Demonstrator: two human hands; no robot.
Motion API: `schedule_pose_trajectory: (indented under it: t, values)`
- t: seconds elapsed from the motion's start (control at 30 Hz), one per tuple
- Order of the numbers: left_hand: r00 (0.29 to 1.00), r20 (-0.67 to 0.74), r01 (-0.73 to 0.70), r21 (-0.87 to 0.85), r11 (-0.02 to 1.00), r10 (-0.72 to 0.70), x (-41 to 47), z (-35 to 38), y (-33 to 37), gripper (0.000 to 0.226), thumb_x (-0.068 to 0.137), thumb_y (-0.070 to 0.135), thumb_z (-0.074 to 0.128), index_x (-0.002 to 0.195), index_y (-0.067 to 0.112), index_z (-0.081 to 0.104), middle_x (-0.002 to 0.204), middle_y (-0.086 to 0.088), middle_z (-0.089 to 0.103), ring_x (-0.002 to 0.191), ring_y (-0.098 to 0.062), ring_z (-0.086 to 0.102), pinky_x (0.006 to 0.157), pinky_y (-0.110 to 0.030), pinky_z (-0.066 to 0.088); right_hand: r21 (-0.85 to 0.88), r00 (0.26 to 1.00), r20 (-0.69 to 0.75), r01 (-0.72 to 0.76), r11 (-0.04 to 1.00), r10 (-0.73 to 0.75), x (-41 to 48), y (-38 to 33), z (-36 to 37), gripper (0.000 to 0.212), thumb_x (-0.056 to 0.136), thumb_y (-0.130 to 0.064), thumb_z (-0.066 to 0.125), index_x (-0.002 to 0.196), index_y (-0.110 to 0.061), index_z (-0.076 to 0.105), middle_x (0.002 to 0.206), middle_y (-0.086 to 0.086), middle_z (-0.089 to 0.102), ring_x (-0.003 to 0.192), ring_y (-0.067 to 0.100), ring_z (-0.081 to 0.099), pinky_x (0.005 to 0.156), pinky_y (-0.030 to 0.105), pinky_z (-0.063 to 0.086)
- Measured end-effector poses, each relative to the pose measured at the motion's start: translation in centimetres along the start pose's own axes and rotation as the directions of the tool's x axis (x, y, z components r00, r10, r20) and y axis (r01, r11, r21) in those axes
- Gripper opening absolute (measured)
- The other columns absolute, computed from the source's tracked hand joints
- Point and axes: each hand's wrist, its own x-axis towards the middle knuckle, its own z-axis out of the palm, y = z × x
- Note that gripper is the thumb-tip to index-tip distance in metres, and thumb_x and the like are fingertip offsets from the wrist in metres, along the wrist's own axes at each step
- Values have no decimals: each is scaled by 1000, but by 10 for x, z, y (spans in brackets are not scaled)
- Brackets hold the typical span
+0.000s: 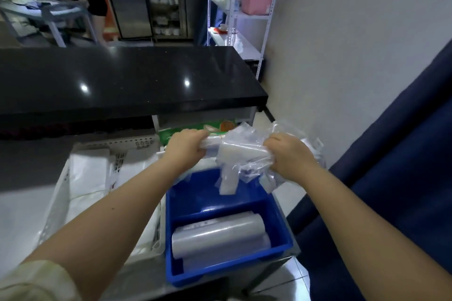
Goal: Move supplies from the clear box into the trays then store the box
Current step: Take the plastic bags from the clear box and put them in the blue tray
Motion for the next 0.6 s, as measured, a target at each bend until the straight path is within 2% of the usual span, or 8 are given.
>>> schedule_pose_trajectory:
  t: [0.23, 0.3, 0.43, 0.6]
  values:
    - [979, 178, -85, -84, 993, 99, -9, 21, 42, 27, 80, 25, 61, 106, 23, 59, 104, -5, 66, 93, -27, 59, 76, -35, 49, 3, 983, -78, -167, 986, 167, -22, 22, -23, 15, 78, -26, 70, 87, -18, 61, 91, -2, 63, 77, 14, 51, 67, 24, 39]
    - [968, 235, -66, -108, 992, 90, -17, 26, 45, 31, 80, 24, 61, 111, 26, 58, 107, -2, 66, 95, -25, 60, 79, -37, 51, 38, 976, -96, -191, 981, 194, -28, 23, -24, 15, 79, -27, 70, 88, -17, 63, 91, -2, 63, 77, 15, 54, 68, 26, 44]
    - [950, 306, -11, -167, 986, 63, -35, 38, 41, 38, 79, 23, 61, 117, 28, 57, 111, 0, 66, 97, -24, 60, 78, -34, 51, 71, 975, -82, -203, 977, 208, -32, 21, -16, 18, 77, -21, 71, 91, -14, 63, 95, 1, 63, 82, 19, 54, 70, 27, 43]
    - [908, 417, 46, -200, 979, 43, -52, 51, 31, 32, 79, 26, 67, 110, 28, 57, 107, 3, 65, 89, -20, 57, 68, -28, 40, 50, 982, -56, -177, 983, 180, -30, 17, -1, 25, 73, -17, 74, 94, -16, 62, 96, 0, 62, 80, 14, 48, 71, 23, 34]
